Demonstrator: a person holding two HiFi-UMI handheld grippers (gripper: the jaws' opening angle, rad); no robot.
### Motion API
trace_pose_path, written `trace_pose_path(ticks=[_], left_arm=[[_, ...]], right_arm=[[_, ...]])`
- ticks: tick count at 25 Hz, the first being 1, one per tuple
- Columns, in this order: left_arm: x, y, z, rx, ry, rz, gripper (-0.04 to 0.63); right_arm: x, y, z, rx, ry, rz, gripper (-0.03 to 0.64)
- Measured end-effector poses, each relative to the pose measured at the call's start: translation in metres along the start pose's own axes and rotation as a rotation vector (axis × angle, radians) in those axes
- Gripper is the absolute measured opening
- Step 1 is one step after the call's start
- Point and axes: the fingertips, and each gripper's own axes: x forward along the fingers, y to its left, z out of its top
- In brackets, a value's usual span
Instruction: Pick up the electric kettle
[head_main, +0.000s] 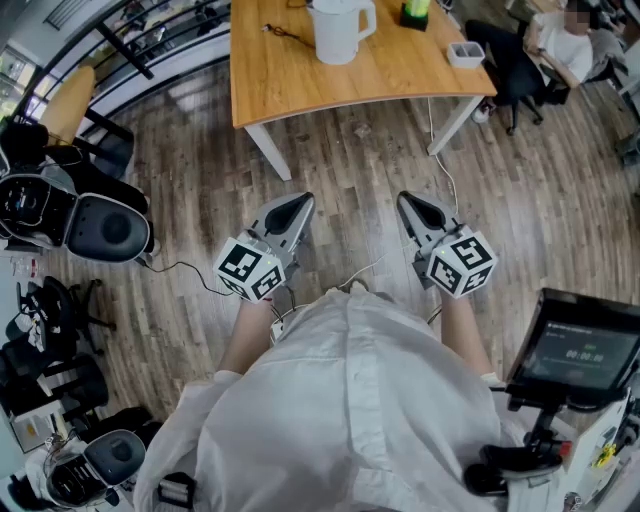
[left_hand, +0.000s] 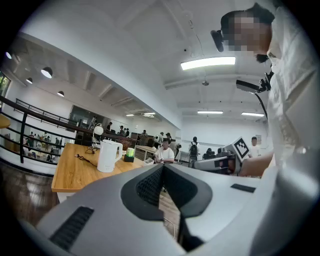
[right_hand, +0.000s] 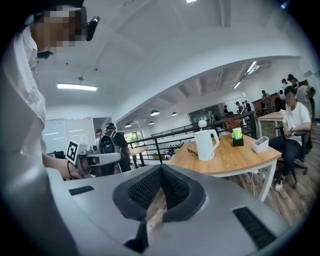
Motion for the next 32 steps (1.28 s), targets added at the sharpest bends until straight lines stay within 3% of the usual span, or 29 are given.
trace_pose_path(ticks=[10, 16, 32], left_arm=[[0.001, 0.002, -0.002, 0.005, 0.003, -0.001, 0.006], [0.004, -0.001, -0.003, 0.002, 0.009, -0.001, 0.006], [0.018, -0.004, -0.009, -0.002, 0.021, 0.004, 0.006]], right_arm=[[0.001, -0.002, -0.001, -0.005, -0.002, -0.005, 0.011], [-0.003, 0.000, 0.008, 0.037, -0.076, 0.042, 0.012], [-0.005, -0.020, 0.000, 0.049, -0.049, 0.035, 0.012]])
